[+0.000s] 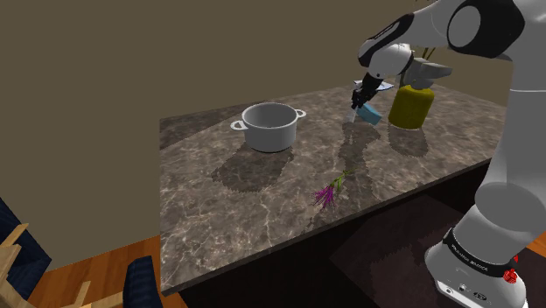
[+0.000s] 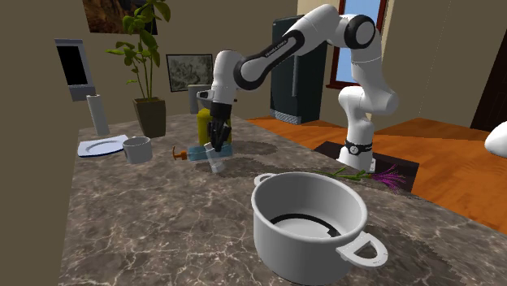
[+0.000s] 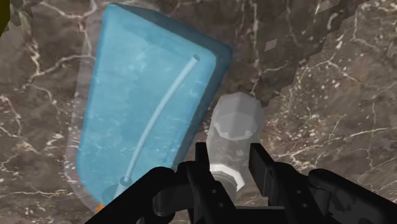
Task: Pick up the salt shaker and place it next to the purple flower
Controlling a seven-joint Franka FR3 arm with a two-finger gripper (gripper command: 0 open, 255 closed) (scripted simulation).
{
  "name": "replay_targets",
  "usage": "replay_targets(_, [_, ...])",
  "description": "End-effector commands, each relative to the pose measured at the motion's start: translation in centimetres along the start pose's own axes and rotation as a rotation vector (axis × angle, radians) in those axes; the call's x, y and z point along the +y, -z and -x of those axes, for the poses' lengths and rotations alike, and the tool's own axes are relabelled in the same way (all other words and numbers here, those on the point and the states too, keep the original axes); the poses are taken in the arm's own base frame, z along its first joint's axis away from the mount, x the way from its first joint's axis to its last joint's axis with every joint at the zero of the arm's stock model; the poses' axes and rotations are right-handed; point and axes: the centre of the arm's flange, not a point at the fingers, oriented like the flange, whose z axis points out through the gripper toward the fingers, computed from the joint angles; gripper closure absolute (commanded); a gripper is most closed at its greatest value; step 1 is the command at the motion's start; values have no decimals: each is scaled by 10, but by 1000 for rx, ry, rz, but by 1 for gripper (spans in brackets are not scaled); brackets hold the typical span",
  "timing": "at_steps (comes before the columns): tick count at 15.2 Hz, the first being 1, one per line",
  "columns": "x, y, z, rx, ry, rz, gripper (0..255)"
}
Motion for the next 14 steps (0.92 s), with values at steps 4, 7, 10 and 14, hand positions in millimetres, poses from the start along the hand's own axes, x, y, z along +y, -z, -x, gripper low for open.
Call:
replay_targets(4, [5, -15, 6, -36, -7, -12, 255])
replay_targets(7, [3, 0, 2, -36, -7, -12, 255])
replay_targets(10, [1, 15, -2, -36, -7, -12, 255])
replay_targets(14, [7, 24, -14, 35, -157, -19, 0])
